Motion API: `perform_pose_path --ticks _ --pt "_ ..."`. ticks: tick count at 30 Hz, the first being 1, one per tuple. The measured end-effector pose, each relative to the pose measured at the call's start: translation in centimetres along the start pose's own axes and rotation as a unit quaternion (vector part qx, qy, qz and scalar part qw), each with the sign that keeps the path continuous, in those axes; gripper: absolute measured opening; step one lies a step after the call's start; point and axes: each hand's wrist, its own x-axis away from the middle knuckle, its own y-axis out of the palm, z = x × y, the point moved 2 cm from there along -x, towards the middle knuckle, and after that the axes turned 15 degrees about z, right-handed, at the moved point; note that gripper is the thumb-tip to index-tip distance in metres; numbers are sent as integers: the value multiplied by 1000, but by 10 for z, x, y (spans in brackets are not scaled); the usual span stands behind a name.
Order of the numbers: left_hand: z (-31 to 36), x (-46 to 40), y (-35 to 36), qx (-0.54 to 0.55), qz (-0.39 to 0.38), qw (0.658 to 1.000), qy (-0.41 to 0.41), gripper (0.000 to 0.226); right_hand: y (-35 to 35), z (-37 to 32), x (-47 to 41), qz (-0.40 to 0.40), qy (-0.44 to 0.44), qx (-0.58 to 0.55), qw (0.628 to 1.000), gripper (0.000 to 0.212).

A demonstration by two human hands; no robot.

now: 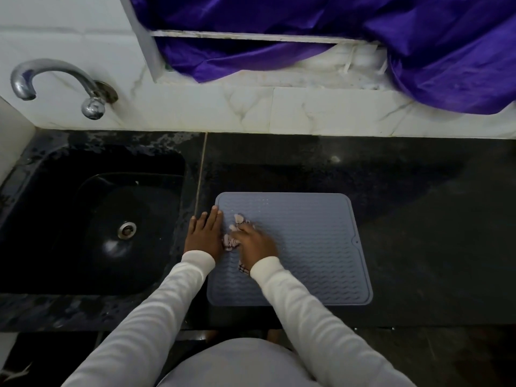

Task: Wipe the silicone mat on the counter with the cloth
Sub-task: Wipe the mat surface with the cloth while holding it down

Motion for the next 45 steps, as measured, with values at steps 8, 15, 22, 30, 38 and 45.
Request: perform_pose_path --ticks 8,15,22,30,38,45 --pt "-3 3 7 18 33 999 -5 57 -24 48 29 -12 -24 94 995 80" --pt "-3 6 9 30 49 998 -11 57 -73 99 48 -21 11 146 989 90" --pt "0 7 7 28 54 998 -14 57 -90 136 71 5 82 167 983 78" --pt "-3 7 2 34 38 999 -5 58 -106 138 85 116 176 123 970 70" --pt "-10 3 -3 29 9 999 22 57 -125 158 100 163 288 55 942 43" --pt "-13 5 -2 53 18 998 31 81 -109 113 84 182 58 79 978 60"
